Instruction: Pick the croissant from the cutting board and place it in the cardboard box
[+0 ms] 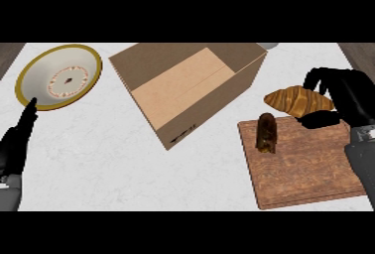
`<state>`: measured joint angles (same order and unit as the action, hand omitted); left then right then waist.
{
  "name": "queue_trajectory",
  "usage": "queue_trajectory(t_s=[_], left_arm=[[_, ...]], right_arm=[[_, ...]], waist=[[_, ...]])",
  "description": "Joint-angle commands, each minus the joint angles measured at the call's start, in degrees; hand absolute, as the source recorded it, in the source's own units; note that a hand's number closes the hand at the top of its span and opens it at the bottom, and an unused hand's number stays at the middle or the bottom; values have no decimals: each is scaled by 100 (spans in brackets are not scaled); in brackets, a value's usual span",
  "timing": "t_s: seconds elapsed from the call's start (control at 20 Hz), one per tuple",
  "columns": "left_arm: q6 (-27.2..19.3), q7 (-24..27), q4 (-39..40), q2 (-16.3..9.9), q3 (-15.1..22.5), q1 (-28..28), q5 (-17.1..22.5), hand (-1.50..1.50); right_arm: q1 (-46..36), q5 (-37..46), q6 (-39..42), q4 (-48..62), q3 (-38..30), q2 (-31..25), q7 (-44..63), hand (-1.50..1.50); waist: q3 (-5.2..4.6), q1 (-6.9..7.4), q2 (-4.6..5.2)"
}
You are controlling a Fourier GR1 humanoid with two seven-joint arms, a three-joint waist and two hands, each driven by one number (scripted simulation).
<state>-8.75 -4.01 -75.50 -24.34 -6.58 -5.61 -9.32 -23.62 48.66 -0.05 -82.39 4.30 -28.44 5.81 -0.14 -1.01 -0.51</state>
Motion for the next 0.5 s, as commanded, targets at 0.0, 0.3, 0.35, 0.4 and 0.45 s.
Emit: queue_trajectory(t_s=[0.0, 0.3, 0.35, 0.4, 0.45], left_arm=[[67, -2, 105, 31, -56, -161, 24, 0], [163, 65, -47, 65, -60, 2, -9, 0], [124, 244, 32, 184, 46, 105, -79, 0], [295, -290, -185, -63, -134, -181, 32, 0], [281, 195, -159, 5, -85, 178, 28, 0]], right_arm=[[95, 29, 73, -1161, 110, 208, 304, 150], [-1273, -182, 835, -770, 260, 923, 962, 150], [-1536, -263, 1017, -842, 267, 1075, 1235, 150], [-1285, -271, 706, -710, 195, 1127, 895, 150], [-1836, -315, 830, -471, 246, 1470, 1364, 150]], waist=[[10, 33, 26], [12, 174, 54], [10, 176, 52], [15, 152, 52], [11, 237, 56]])
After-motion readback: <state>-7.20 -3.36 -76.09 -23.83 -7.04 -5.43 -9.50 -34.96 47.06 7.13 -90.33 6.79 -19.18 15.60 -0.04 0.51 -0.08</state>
